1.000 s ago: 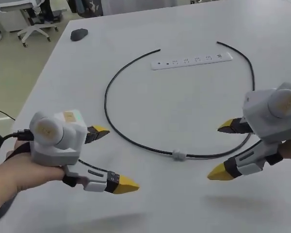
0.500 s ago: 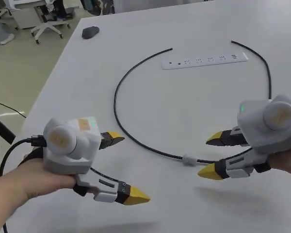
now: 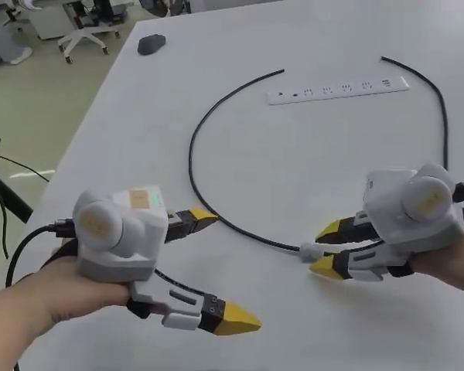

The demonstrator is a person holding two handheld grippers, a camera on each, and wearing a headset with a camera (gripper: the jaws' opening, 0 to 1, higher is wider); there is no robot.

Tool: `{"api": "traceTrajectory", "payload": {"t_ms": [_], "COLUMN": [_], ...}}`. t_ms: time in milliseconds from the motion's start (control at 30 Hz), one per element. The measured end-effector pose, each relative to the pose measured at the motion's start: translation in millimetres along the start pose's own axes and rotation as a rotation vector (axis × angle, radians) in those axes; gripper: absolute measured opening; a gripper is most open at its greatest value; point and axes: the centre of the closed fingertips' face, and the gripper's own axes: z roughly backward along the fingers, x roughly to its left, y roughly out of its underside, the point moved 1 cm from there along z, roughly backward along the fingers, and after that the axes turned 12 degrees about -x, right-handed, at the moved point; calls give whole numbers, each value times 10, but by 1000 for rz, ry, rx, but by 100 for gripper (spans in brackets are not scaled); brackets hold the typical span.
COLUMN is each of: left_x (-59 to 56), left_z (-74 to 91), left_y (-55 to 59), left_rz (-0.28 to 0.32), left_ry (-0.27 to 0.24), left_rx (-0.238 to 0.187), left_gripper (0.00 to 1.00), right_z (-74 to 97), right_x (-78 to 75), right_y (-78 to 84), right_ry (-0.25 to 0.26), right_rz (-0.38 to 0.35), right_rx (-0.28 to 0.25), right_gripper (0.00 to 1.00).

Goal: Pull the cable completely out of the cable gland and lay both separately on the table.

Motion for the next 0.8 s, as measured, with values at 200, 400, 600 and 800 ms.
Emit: {"api": "traceTrajectory", "payload": {"t_ms": [200,400,600,800], "left_x": [32,-4,-68,-200], "left_z": [-43,-85,-156,-276], "left_y": [-23,49,-113,-266], "left_rz": [0,-23,78,190], "left_ry": [-25,-18,3,64], "left_rx": [-9,36,-24,-108], "left_gripper": [99,93,89,61], "right_z": [-26,-34,21,231], "right_x": [-4,-11,110,456], "right_y": [31,51,33,-169], "right_ry": [5,17,-9,-126], "right_rz": [8,6,56,111], "right_rx": [15,9,23,-14], "right_gripper": [14,9,8,8]}}
